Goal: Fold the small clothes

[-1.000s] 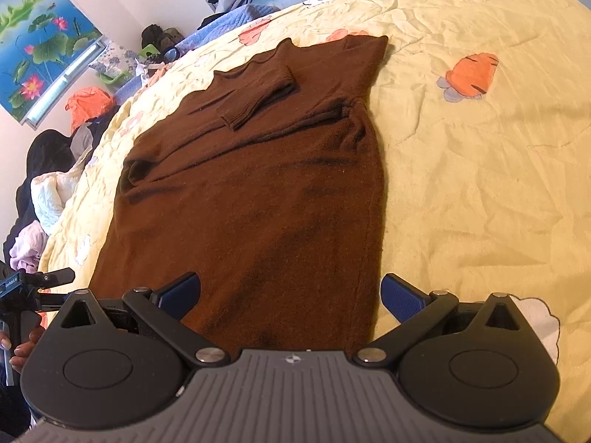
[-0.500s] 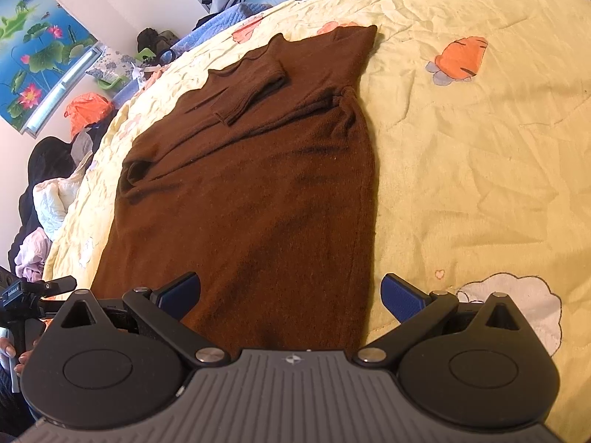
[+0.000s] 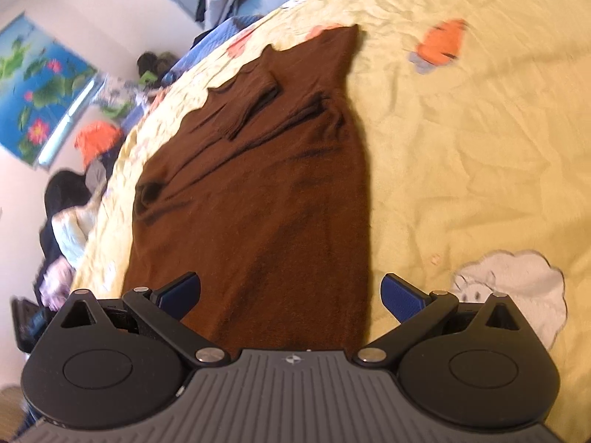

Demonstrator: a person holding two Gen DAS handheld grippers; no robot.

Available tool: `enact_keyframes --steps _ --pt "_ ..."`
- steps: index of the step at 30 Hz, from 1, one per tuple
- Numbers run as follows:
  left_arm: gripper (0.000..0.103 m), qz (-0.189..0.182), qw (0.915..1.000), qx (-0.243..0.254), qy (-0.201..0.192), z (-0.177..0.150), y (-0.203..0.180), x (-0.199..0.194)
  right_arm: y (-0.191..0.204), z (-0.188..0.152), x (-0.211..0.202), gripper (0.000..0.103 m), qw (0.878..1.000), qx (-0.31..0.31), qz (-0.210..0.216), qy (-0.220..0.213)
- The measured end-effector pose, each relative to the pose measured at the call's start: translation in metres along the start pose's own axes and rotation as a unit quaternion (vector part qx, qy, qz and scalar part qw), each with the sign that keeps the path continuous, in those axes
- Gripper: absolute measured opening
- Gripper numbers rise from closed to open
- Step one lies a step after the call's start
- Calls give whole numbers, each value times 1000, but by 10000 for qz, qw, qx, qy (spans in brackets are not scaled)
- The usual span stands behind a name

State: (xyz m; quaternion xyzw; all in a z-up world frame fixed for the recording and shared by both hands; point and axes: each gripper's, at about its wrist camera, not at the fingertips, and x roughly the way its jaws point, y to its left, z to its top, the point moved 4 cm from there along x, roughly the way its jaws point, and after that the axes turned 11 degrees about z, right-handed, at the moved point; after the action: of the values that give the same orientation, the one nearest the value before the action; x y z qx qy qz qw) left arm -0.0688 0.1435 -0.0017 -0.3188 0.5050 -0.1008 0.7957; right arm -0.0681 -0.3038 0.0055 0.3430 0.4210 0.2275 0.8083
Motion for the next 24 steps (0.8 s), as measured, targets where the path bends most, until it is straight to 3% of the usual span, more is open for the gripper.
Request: enact_keyframes --steps 7,13,20,23,24 --pt "98 -130 9997 -108 153 0 0 2 -10 -6 -5 103 9988 373 315 10" --pt "97 -328 9989 -153 312 -12 0 2 -9 -22 1 103 9914 684 1062 355" --pt "96 -511 9971 -168 537 -31 -4 4 -8 -40 -1 91 9808 1082 1554 458" --pt "74 -363 9973 26 638 -37 -7 4 -6 -47 -1 80 9808 1058 1536 574" --pt "55 -259 9974 62 662 -39 -7 4 -6 -48 -1 77 9800 1079 1557 605"
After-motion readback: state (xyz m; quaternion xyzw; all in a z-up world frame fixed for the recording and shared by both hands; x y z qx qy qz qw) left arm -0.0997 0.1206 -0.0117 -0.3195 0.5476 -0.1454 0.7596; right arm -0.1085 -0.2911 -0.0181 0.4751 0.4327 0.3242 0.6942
